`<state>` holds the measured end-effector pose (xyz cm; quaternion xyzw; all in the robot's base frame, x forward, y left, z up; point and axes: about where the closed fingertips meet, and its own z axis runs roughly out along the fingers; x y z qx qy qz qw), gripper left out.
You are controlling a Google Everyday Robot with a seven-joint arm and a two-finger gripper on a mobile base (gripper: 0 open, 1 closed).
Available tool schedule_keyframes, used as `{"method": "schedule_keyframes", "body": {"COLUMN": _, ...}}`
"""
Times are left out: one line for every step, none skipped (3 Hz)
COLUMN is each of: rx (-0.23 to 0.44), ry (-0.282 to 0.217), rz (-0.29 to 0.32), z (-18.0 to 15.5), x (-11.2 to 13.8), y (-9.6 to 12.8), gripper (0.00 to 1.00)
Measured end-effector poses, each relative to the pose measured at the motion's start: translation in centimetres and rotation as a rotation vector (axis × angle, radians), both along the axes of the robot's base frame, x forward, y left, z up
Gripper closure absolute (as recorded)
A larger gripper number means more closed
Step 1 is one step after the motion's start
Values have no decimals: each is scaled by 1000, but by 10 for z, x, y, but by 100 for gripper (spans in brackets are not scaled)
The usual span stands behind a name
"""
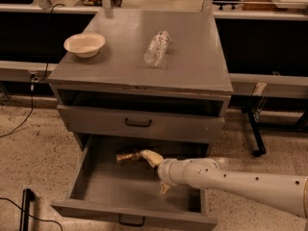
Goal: Place orange can into middle drawer
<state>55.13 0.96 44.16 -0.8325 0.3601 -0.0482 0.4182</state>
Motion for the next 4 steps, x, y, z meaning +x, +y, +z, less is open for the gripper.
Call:
{"method": "schedule_keyframes", "body": {"rx": 0, "ry": 0, "rz": 0, "z": 0, "x": 0, "y": 0, "gripper": 0}}
{"method": "schedule_keyframes", "body": {"rx": 6, "ry": -26, "rz": -3, "z": 9, "x": -2, "y": -4, "gripper": 0}}
{"method": "schedule_keyframes", "body": {"rx": 62, "ry": -26, "rz": 0, "z": 20, "x": -11, "y": -9, "gripper": 0}}
{"method": "schedule_keyframes", "body": {"rx": 188, "ry": -42, "rz": 34, "z": 52, "x": -25, "y": -18, "gripper": 0}}
